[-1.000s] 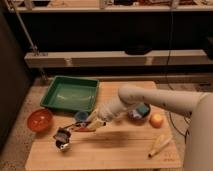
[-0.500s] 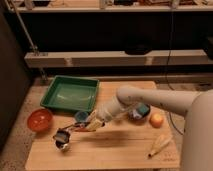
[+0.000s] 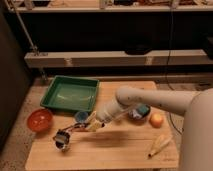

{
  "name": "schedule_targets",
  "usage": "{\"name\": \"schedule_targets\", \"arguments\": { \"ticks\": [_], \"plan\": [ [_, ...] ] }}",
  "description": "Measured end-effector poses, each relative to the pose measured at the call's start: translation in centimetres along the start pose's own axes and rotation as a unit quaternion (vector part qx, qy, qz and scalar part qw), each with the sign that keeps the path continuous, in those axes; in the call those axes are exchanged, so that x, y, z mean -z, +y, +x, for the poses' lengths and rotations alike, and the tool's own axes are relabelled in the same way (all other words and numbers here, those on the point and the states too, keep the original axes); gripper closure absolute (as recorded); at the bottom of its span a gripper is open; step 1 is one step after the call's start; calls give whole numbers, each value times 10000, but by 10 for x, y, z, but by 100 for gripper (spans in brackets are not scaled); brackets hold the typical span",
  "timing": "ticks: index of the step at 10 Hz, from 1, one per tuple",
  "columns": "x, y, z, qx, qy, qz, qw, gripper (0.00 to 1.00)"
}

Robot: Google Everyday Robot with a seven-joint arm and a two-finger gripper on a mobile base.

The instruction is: Place brush in metal cup

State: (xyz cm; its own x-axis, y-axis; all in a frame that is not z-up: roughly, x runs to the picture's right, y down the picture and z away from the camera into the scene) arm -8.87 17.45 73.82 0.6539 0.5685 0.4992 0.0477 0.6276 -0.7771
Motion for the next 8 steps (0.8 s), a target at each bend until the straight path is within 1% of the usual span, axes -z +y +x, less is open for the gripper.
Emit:
{"name": "schedule_targets", "arguments": {
  "ticks": [4,5,8],
  "plan": [
    [-2,0,-1,25,69,14,10000,100],
    [-3,1,-1,28,82,6,10000,98],
    [-5,2,-1,26,96,-39,9999,70]
  ]
}}
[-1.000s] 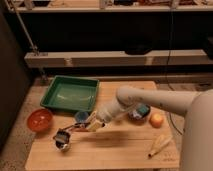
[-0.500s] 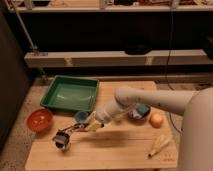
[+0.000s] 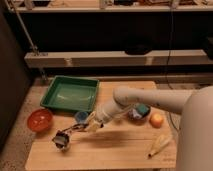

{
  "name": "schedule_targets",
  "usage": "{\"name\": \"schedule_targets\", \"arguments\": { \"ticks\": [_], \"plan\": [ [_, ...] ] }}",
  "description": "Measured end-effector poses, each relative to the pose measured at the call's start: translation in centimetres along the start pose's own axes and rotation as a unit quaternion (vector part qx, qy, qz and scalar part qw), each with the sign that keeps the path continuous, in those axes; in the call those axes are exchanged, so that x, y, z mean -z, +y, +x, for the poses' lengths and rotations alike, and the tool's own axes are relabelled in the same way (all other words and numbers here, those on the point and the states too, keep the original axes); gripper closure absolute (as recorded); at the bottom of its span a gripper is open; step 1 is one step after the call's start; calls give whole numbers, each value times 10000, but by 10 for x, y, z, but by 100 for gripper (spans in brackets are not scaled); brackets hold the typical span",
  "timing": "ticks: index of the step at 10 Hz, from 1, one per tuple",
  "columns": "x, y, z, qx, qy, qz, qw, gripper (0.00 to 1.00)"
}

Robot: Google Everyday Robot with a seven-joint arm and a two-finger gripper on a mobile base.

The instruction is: Place brush in metal cup

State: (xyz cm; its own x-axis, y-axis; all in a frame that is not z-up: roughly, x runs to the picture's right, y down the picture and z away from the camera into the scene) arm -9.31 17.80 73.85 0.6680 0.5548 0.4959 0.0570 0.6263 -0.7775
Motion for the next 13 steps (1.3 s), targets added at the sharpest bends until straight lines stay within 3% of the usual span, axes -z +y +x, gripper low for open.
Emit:
{"name": "schedule_targets", "arguments": {
  "ticks": [5,13],
  "plan": [
    [-3,2,1,47,-6,-58,10000,22],
    [-4,3,1,92,-31,-86,9999,20]
  ]
}}
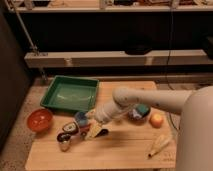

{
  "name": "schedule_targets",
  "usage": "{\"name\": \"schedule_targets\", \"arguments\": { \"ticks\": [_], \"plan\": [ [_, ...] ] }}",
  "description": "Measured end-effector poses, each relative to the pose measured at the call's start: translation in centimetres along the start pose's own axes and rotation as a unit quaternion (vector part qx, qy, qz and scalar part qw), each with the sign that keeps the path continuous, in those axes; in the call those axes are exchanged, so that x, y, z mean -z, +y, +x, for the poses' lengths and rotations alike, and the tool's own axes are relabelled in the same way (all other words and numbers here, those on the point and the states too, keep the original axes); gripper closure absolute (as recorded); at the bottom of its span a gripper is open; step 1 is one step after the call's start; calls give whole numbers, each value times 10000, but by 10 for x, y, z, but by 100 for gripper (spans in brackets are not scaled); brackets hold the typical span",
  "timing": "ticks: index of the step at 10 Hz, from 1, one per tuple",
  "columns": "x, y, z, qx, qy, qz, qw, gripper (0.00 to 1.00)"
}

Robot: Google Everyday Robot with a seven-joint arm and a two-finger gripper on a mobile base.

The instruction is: Place brush in metal cup

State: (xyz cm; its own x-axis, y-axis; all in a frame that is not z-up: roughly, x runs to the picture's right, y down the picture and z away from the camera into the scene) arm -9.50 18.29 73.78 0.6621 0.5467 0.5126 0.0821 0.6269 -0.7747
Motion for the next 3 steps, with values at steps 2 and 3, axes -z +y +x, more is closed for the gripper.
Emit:
{"name": "schedule_targets", "arguments": {
  "ticks": [2,3],
  "plan": [
    [0,0,0,0,-1,-1,10000,20],
    [-1,0,1,-7,-2,-8,10000,20]
  ]
}}
